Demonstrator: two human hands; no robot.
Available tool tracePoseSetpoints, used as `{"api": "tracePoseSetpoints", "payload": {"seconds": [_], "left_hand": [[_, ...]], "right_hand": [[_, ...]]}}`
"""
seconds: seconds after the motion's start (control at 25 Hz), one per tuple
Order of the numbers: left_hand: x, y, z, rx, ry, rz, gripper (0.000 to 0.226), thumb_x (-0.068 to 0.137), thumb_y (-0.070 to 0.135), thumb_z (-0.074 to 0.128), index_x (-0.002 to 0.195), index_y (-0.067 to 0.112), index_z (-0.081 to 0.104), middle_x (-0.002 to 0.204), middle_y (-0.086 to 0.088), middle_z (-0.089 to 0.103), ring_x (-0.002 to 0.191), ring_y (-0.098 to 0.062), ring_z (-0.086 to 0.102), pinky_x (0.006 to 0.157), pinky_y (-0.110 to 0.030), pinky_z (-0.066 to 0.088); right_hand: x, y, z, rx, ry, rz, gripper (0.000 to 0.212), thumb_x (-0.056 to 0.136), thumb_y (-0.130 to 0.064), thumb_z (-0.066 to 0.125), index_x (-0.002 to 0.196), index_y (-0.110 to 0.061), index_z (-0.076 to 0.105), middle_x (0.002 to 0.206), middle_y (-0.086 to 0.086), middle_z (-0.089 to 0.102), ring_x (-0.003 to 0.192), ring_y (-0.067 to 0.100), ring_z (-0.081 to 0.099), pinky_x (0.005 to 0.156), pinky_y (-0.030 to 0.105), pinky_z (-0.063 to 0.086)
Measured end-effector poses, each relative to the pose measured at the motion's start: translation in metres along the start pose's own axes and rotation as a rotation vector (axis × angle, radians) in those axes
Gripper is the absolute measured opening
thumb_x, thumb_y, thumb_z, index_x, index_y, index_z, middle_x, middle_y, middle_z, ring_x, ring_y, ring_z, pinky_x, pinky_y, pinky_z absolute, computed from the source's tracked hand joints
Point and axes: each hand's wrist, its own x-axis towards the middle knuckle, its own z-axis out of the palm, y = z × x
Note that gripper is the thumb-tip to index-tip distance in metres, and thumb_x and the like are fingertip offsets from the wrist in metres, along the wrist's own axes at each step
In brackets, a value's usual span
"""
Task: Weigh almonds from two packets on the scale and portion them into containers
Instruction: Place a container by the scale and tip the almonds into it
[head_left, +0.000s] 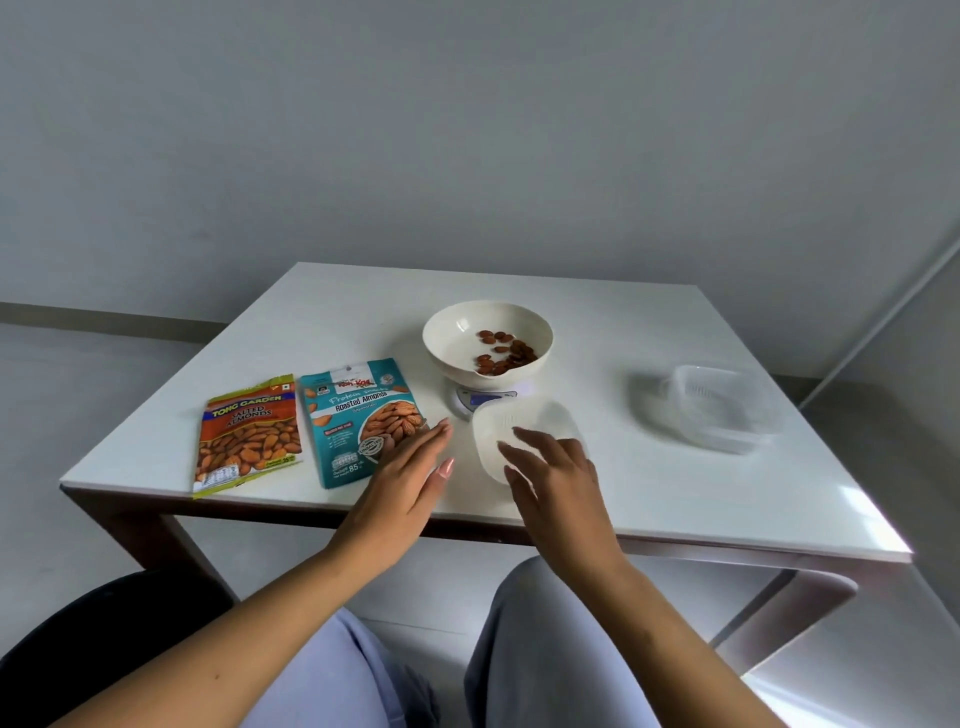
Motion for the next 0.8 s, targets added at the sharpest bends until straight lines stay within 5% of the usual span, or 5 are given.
{"api": "tracePoseSetpoints", "payload": {"seconds": [0.08, 0.2, 0.28, 0.4, 0.8], "left_hand": [[0.003, 0.005, -0.002, -0.002, 0.019, 0.010, 0.050, 0.100, 0.031, 0.038, 0.148, 0.017, 0.034, 0.155, 0.004, 0.031, 0.142, -0.003, 0.020, 0.117, -0.023, 0.018], [0.007, 0.013, -0.004, 0.027, 0.004, 0.020, 0.053, 0.099, 0.037, 0.037, 0.148, 0.017, 0.033, 0.156, 0.004, 0.029, 0.142, -0.003, 0.020, 0.115, -0.019, 0.015], [0.014, 0.019, -0.001, 0.078, -0.054, 0.038, 0.065, 0.094, 0.053, 0.034, 0.149, 0.020, 0.028, 0.158, 0.006, 0.023, 0.145, -0.006, 0.017, 0.118, -0.024, 0.016], [0.029, 0.031, 0.006, 0.236, -0.202, 0.028, 0.095, 0.077, 0.078, 0.035, 0.152, 0.024, 0.014, 0.160, 0.009, 0.004, 0.148, -0.012, 0.006, 0.120, -0.037, 0.017], [0.059, 0.045, 0.005, 0.657, -0.401, 0.113, 0.132, 0.050, 0.095, 0.046, 0.151, 0.030, -0.008, 0.155, -0.003, 0.007, 0.144, -0.029, 0.008, 0.116, -0.047, 0.020]], "right_hand": [[0.006, 0.000, -0.009, 0.351, -0.020, 0.040, 0.027, 0.089, -0.007, 0.058, 0.111, -0.017, 0.070, 0.119, 0.004, 0.065, 0.106, 0.018, 0.059, 0.088, 0.027, 0.050], [0.017, 0.023, -0.023, 0.562, 0.230, 0.271, 0.021, 0.087, 0.001, 0.059, 0.098, -0.012, 0.071, 0.101, 0.007, 0.065, 0.076, 0.010, 0.062, 0.067, 0.006, 0.045], [0.023, 0.049, -0.024, 0.512, 0.288, 0.526, 0.014, 0.088, -0.009, 0.060, 0.099, -0.011, 0.069, 0.097, 0.008, 0.064, 0.071, 0.011, 0.060, 0.065, 0.008, 0.043], [0.023, 0.068, -0.013, 0.626, 0.063, 0.782, 0.018, 0.092, -0.024, 0.057, 0.087, -0.010, 0.068, 0.069, 0.002, 0.061, 0.061, 0.018, 0.055, 0.065, 0.030, 0.045], [0.030, 0.055, -0.007, 0.720, -0.240, 0.670, 0.036, 0.098, -0.031, 0.047, 0.071, -0.008, 0.050, 0.053, 0.002, 0.048, 0.047, 0.016, 0.042, 0.050, 0.025, 0.035]]}}
